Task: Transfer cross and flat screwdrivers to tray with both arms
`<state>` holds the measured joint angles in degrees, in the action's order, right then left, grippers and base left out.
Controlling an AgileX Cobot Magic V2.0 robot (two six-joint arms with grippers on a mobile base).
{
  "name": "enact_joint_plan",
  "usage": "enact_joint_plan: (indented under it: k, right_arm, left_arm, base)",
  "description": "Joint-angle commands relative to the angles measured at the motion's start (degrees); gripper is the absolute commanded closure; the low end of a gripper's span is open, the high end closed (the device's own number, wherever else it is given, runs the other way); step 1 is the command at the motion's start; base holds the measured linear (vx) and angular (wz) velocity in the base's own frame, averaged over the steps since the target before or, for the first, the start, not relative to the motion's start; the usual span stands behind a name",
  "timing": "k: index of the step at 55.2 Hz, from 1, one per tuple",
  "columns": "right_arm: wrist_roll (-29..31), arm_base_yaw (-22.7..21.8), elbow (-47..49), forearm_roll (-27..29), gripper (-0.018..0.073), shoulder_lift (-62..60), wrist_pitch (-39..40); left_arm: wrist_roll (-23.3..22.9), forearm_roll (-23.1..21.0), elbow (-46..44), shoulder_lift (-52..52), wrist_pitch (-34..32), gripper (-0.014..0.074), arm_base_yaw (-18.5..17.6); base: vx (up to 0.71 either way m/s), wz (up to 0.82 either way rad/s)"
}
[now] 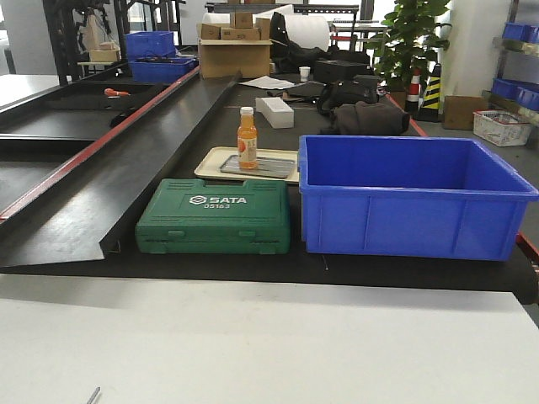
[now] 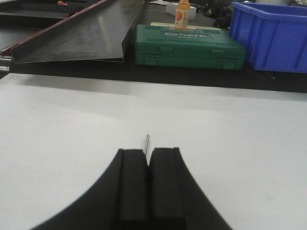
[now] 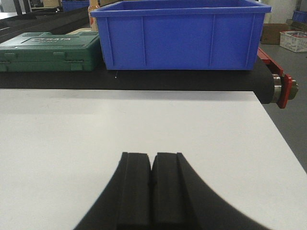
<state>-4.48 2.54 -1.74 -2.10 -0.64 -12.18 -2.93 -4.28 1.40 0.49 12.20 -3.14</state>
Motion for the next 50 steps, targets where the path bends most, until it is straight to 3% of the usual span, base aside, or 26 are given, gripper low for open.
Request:
enact_joint_plan:
  k: [1, 50]
  right_arm:
    - [0.1, -0.2, -0.4, -0.4, 0.0567, -0.3, 4.5]
    - [0.1, -0.2, -0.4, -0.4, 0.0567, -0.3, 5.3]
  left_arm:
    - [-0.4, -0.1, -1.4, 0.6, -4.6, 0.0602, 0.2]
    - [0.3, -0.1, -1.5, 0.6, -7.2, 0.0602, 0.2]
  base:
    - [0.00, 0.00]
    - [0.00, 0.00]
